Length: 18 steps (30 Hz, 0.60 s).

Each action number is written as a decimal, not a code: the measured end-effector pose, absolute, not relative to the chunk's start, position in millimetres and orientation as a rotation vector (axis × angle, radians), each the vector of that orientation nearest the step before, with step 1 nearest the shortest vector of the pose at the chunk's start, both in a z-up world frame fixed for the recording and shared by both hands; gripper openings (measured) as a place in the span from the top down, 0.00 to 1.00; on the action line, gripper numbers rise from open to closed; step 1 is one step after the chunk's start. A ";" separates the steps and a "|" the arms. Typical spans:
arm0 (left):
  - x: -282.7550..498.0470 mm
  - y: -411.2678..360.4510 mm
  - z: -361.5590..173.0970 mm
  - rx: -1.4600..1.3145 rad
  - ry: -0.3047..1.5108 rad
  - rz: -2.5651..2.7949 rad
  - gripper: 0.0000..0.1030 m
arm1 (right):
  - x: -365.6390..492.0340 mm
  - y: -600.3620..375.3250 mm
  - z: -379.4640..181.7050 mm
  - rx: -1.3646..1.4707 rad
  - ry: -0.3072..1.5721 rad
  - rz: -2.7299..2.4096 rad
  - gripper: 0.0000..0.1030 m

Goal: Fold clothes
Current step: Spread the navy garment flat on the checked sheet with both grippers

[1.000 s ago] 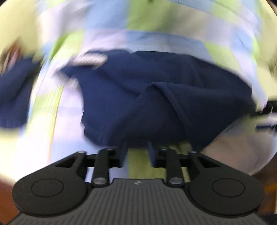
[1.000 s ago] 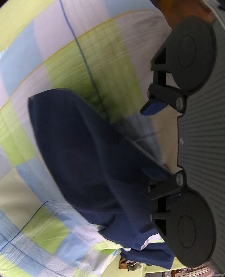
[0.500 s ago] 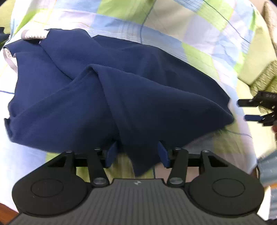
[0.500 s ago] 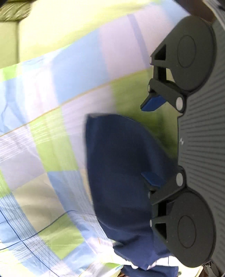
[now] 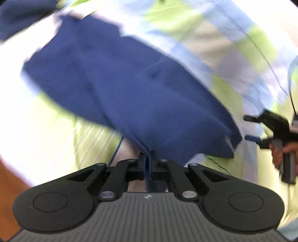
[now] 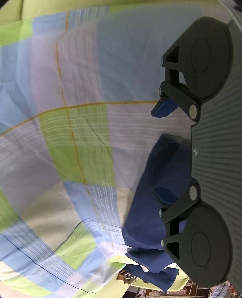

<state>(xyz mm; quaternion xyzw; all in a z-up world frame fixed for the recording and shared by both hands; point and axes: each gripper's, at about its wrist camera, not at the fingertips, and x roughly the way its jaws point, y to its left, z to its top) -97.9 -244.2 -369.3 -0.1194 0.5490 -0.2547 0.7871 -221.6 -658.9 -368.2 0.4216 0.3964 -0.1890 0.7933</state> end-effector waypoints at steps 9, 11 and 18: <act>-154.8 -225.2 -350.7 -0.256 1.220 -0.448 1.00 | -180.0 -639.3 -373.7 0.679 0.948 -0.189 0.97; -166.4 -229.5 -332.7 -0.256 1.192 -0.461 1.00 | -171.8 -637.4 -349.1 0.632 0.914 -0.140 0.97; -227.7 -282.1 -262.2 -0.255 1.108 -0.655 1.00 | -151.0 -654.8 -203.3 0.411 0.683 -0.030 0.99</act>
